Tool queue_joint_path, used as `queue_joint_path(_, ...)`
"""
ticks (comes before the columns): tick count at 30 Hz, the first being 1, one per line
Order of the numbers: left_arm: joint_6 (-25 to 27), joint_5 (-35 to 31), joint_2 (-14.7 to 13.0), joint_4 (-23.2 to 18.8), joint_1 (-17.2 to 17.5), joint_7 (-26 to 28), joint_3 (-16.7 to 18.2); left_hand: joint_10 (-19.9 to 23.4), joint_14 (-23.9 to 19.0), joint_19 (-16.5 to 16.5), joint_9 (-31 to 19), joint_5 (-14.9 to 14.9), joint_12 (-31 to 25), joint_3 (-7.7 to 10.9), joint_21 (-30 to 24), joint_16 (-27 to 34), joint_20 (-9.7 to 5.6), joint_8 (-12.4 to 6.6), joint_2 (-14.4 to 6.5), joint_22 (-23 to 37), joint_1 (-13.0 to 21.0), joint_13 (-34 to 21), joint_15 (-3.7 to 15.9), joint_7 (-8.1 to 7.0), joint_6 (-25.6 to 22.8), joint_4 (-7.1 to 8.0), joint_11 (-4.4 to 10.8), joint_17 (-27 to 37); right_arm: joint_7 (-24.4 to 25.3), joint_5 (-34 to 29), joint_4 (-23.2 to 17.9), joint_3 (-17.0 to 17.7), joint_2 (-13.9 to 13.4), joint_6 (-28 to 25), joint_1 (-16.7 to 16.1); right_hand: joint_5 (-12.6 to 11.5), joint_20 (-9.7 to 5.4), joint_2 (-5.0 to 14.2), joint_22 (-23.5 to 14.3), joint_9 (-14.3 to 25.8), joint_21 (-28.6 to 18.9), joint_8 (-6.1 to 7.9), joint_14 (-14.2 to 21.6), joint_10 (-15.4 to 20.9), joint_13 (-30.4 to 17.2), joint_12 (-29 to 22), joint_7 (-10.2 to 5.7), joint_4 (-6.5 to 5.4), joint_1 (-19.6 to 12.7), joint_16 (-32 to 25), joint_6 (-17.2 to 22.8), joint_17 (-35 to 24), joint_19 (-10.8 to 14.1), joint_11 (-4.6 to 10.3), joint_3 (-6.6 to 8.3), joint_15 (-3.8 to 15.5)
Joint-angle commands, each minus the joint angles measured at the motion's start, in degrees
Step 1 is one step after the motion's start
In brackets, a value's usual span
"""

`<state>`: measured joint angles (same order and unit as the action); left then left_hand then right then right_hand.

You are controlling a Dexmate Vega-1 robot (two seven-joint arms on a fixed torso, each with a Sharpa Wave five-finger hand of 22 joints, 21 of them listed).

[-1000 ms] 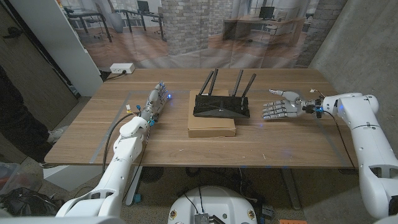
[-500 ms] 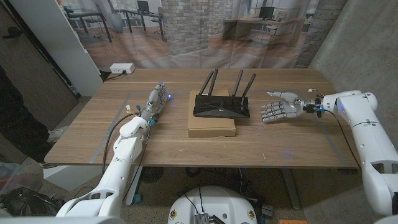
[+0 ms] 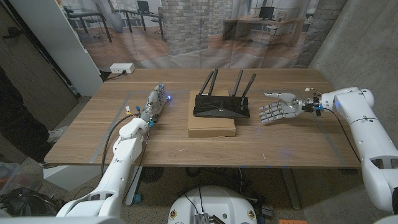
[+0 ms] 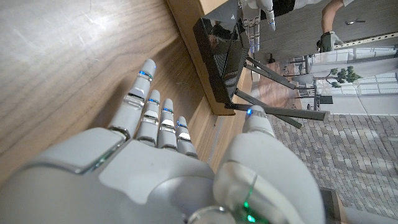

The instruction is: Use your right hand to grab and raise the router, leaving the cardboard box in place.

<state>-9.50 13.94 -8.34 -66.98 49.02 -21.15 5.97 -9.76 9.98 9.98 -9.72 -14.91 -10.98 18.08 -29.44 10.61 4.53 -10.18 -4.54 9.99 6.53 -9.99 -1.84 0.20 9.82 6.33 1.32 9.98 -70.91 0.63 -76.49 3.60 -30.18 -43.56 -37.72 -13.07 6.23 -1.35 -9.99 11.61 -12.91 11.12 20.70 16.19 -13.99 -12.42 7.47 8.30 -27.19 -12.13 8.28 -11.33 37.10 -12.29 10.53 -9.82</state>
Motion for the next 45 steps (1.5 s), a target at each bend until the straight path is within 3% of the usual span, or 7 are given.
queue_joint_path(1, -0.69, 0.57, 0.12, 0.46, 0.4, -0.29, 0.44, -5.06, 5.33, 4.25, -0.14, -0.16, -0.06, -0.29, 0.19, -0.06, 0.39, -0.13, -0.26, 0.31, 0.27, -0.25, -0.32, 0.32, 4.78, 0.09, -0.36, 0.12, -1.54, -1.28, 0.64, -1.96, 0.28, -0.46, 1.61, -0.16, -0.14, 0.02, -0.28, 0.15, -0.06, 0.36, 0.6, 0.45, -0.2, -0.29, 4.93, 0.35, -0.84, -0.2, 0.43, -0.32, 0.66, -0.08, 0.0, 0.15)
queue_joint_path(16, -1.05, 0.87, 0.03, 1.03, 0.4, -0.39, 0.92, -5.06, 5.33, 4.11, -0.13, -0.19, -0.09, -0.4, 0.48, -0.05, 0.48, -0.14, -0.24, 0.32, 0.32, -0.25, -0.39, 0.32, 4.81, 0.02, -0.39, 0.11, -3.66, -3.27, 3.53, -5.12, 1.37, -0.21, 4.34, -0.51, -0.61, -0.14, -0.28, 0.21, -0.02, 0.41, 0.97, 0.38, -0.44, -0.45, 4.91, 0.33, -1.79, -0.28, 0.57, -0.39, 1.26, -0.06, -0.19, 0.47)
queue_joint_path(39, -1.14, 0.46, -0.02, 3.81, -1.35, -1.39, 1.57, -5.1, 5.39, 4.03, -0.14, -0.24, -0.11, -0.54, 0.91, -0.06, 0.48, -0.13, -0.26, 0.34, 0.37, -0.25, -0.35, 0.4, 4.94, -0.05, -0.41, 0.11, -4.88, -6.41, 7.75, -7.49, 3.55, 1.27, 7.46, -2.06, -3.49, -0.37, -0.52, 0.53, -0.86, 0.69, 6.59, 3.29, -1.89, -2.92, 4.89, 0.26, -6.18, -2.35, 2.64, -1.53, 5.55, -0.06, -0.71, 3.52)
queue_joint_path(45, -1.19, 0.2, 0.02, 4.9, -2.14, -1.81, 1.78, -5.15, 5.44, 3.99, -0.14, -0.25, -0.1, -0.57, 1.0, -0.08, 0.48, -0.13, -0.26, 0.34, 0.38, -0.25, -0.39, 0.42, 4.96, -0.06, -0.41, 0.11, -5.02, -7.3, 8.89, -7.95, 4.26, 1.75, 8.18, -2.19, -3.52, -0.5, -0.55, 0.56, -0.84, 0.69, 6.83, 3.47, -2.05, -3.16, 4.9, 0.16, -6.32, -2.44, 2.85, -1.73, 5.65, -0.07, -0.91, 3.69)
